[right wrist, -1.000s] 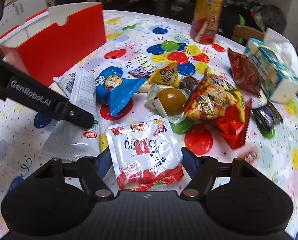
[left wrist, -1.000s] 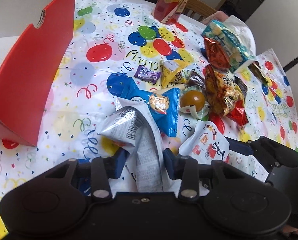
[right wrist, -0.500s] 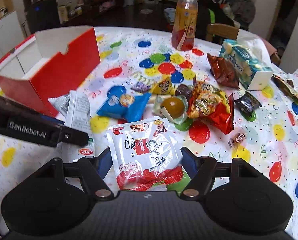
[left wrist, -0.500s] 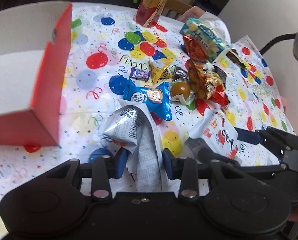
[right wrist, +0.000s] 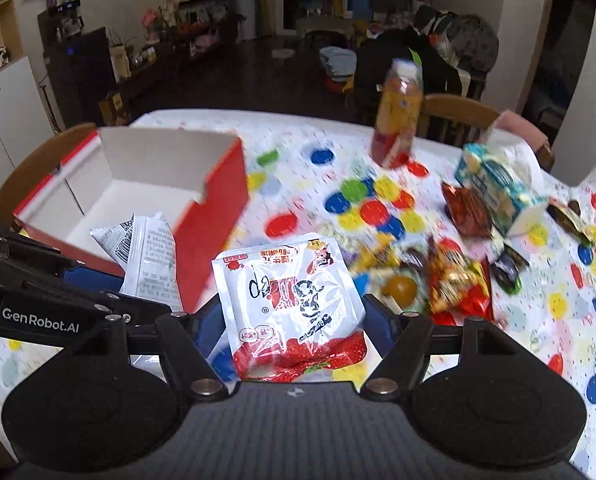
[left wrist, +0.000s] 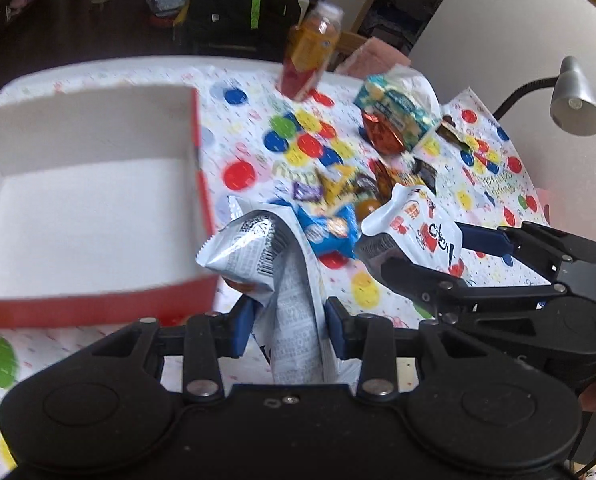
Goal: Organize snacks
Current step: 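Carry the silver wrapper and white-red pouch with both tools over the red box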
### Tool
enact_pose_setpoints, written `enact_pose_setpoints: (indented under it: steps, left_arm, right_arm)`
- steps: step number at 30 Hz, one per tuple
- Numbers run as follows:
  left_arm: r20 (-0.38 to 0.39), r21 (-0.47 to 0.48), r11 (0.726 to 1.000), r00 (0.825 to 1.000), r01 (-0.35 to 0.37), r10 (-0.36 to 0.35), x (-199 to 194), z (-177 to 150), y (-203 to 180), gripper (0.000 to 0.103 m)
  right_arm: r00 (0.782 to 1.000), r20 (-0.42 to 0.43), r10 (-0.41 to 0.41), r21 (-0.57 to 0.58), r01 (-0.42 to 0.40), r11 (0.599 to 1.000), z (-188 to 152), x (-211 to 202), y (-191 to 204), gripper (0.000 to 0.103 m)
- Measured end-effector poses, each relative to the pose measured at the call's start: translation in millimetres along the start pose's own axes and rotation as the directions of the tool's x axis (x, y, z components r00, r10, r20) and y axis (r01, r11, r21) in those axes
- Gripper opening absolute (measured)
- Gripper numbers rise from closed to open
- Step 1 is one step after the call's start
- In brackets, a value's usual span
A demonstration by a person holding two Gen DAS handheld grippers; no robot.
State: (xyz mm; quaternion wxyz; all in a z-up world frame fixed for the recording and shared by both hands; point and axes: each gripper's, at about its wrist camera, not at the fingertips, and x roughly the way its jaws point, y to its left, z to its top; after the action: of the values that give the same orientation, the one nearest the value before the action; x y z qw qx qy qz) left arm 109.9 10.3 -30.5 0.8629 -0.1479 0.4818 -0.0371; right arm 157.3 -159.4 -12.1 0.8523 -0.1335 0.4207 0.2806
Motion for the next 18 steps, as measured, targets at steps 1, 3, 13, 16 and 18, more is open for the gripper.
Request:
enact_pose_setpoints:
  steps: [1, 3, 13, 16, 18]
  left_arm:
    - [0.009, 0.004, 1.0, 1.0, -0.004, 0.004, -5.6, 2.7, 5.0, 0.037]
    - [0.025, 0.009, 1.0, 1.0, -0.013, 0.013, -15.7, 8.1, 16.0, 0.037]
    - [0.06, -0.02, 0.995, 0.994, -0.095, 0.096, -46.4, 40.7, 85.9, 0.037]
    - [0.07, -0.017, 0.991, 0.988, -0.136, 0.137, -50.2, 49.7, 105.5, 0.037]
    - [0.066, -0.021, 0.988, 0.986, -0.15, 0.151, -49.9, 55.9, 118.7, 0.037]
  right_arm:
    - [1.0, 0.006, 0.0, 0.0, 0.0, 1.0, 5.1, -0.5, 5.4, 0.071]
    - [1.0, 0.015, 0.005, -0.006, -0.004, 1.0, 14.9, -0.8, 16.7, 0.071]
    - [0.998, 0.044, 0.037, -0.039, -0.035, 0.999, 63.0, 21.7, 78.6, 0.071]
    - [0.998, 0.048, 0.043, -0.058, -0.04, 0.998, 76.5, 35.0, 98.7, 0.071]
    - [0.998, 0.044, 0.049, -0.067, -0.046, 0.997, 84.2, 44.6, 111.5, 0.071]
